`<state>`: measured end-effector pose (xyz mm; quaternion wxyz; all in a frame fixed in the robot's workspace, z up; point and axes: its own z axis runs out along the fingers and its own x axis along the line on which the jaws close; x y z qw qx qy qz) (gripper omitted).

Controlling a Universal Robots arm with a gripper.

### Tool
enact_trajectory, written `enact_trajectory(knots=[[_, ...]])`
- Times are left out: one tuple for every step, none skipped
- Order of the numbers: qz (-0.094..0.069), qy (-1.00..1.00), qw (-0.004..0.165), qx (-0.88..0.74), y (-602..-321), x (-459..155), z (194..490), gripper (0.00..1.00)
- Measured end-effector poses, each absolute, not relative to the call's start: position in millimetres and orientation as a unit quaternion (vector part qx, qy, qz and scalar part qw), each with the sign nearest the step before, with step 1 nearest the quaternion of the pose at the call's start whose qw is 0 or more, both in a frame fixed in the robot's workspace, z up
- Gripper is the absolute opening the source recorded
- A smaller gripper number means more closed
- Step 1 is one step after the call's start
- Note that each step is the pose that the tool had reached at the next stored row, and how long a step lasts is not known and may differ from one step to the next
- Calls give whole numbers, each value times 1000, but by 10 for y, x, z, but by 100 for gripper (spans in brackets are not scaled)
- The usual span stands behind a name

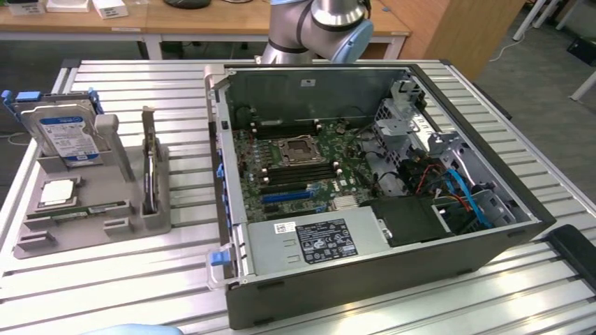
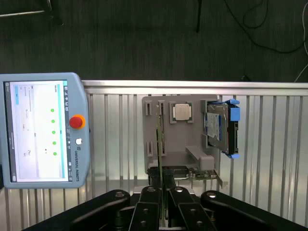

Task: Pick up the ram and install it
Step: 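Pick up the ram and move it above insertion slot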

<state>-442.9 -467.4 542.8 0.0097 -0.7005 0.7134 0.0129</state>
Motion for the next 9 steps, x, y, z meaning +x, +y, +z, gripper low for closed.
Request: enact_trajectory(knots=[[13, 713, 10, -701, -4674, -4429, 5429, 13], [13, 713, 10, -701, -4674, -4429, 5429, 13], [13, 713, 10, -701, -4674, -4429, 5429, 13], [13, 713, 10, -701, -4674, -4429, 5429, 13], [13, 713, 10, -701, -4674, -4429, 5429, 13], [13, 713, 10, -701, -4674, -4429, 5428, 13], [13, 713, 10, -701, -4674, -4429, 5428, 13], [13, 713, 10, -701, -4674, -4429, 5429, 13], [13, 713, 10, -701, -4674, -4429, 5429, 13]])
